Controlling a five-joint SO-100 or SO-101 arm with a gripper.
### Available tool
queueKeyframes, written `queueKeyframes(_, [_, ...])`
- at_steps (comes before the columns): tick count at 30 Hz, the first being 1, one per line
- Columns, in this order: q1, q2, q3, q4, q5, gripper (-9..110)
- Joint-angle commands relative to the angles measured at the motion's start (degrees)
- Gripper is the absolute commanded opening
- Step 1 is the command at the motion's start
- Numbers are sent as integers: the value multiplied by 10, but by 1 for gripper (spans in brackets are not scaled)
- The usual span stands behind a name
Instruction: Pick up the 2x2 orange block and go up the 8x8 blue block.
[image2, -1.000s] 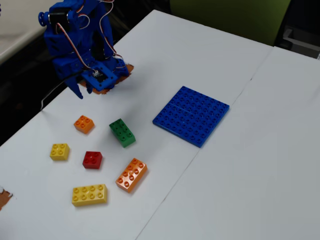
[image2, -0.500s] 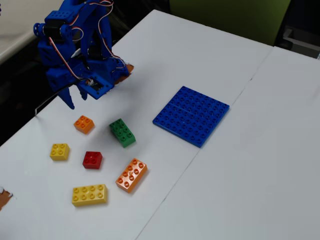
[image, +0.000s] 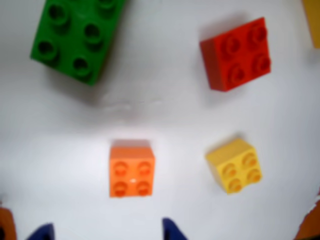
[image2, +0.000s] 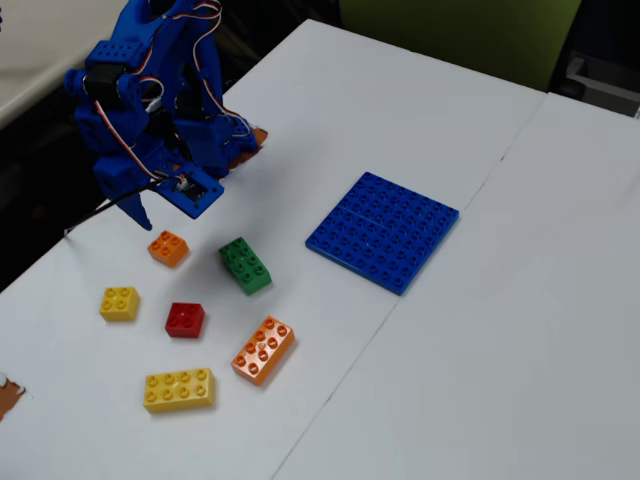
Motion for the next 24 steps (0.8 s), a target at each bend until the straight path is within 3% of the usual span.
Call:
queueKeyframes(1, [0, -12, -3, -12, -4, 27])
queueKeyframes(24, [4, -74, 99, -181, 16, 27])
